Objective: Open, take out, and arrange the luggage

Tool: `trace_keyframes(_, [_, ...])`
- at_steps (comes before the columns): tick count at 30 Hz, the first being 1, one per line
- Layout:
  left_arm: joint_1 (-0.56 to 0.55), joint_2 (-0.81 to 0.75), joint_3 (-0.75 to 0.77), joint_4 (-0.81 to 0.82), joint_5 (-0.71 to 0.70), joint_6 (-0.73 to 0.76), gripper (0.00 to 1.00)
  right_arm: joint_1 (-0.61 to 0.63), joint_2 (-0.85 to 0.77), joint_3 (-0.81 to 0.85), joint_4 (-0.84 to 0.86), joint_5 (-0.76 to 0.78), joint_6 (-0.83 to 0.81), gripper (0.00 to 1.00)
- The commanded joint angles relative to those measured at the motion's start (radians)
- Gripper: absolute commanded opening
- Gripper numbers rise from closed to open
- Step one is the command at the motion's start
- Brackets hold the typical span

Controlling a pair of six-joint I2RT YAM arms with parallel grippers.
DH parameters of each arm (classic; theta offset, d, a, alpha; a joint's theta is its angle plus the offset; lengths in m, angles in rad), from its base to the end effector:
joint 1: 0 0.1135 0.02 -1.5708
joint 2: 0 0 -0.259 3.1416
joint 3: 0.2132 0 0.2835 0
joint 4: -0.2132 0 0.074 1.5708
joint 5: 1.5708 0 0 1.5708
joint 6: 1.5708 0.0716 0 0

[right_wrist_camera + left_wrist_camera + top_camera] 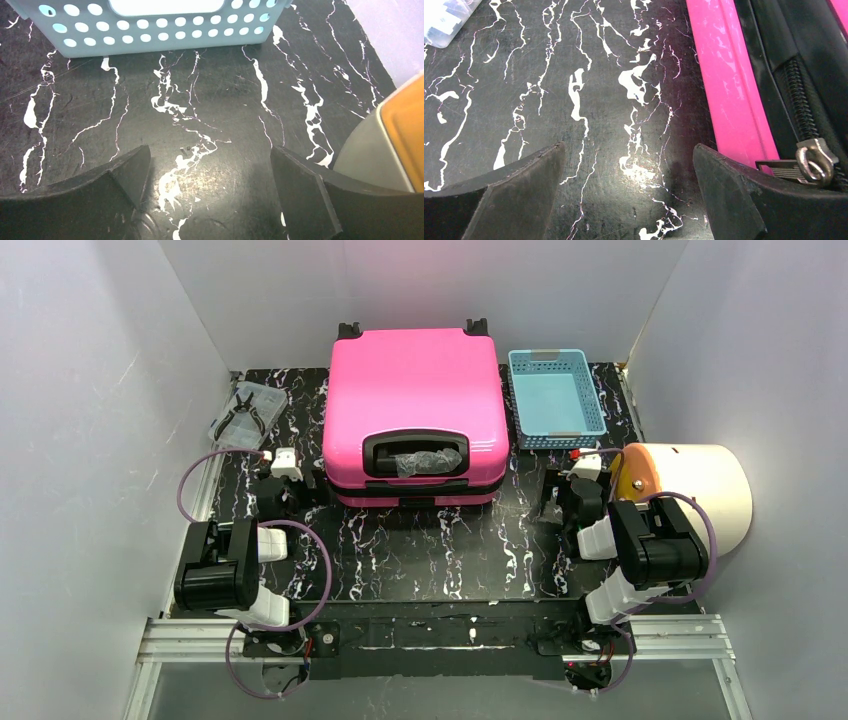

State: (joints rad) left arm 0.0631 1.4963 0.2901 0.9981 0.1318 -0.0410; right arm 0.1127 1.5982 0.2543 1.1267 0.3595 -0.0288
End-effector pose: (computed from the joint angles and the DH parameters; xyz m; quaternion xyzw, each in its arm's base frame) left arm 0.2974 0.0094 0.1044 0.0011 0.7761 -0.0442 0.6290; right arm 0.2866 0.0071 0.0855 0.0575 0.7730 -0.1134 0.6215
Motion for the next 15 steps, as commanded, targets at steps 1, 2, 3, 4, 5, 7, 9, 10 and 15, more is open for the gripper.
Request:
trace_keyframes(1, [-0.005, -0.010, 0.009, 0.012, 0.006, 0.012, 0.99, -0.004, -0.069, 0.075, -0.118, -0.031, -0.007, 1.00])
trace_keyframes(2, [-0.005, -0.009, 0.009, 0.012, 0.006, 0.012, 0.99, -0.004, -0.108, 0.123, -0.237, -0.042, -0.006, 1.00])
trace_keyframes(3, [-0.005, -0.010, 0.009, 0.013, 0.006, 0.013, 0.99, -0.004, -0.138, 0.171, -0.340, -0.042, -0.001, 1.00])
trace_keyframes(4, [-0.005, -0.010, 0.009, 0.013, 0.007, 0.015, 0.99, -0.004, -0.159, 0.206, -0.398, -0.045, 0.005, 1.00])
trace_keyframes(5, [-0.004, -0.010, 0.009, 0.013, 0.007, 0.014, 0.99, -0.004, -0.174, 0.229, -0.433, -0.065, 0.008, 1.00])
trace_keyframes(7, [-0.005, -0.010, 0.010, 0.013, 0.007, 0.013, 0.99, -0.004, -0.200, 0.259, -0.466, -0.123, 0.020, 1.00])
trace_keyframes(9, [-0.004, -0.012, 0.007, 0.014, 0.009, 0.012, 0.99, -0.004, -0.225, 0.295, -0.526, -0.189, 0.064, 1.00])
trace_keyframes(10, [-0.004, -0.029, 0.011, 0.009, -0.001, 0.006, 0.99, -0.004, -0.234, 0.330, -0.562, -0.217, 0.079, 1.00])
trace_keyframes(15, [0.051, -0.164, 0.259, -0.489, 0.037, -0.030, 0.99, -0.004, -0.257, 0.498, -0.808, -0.337, 0.159, 1.00])
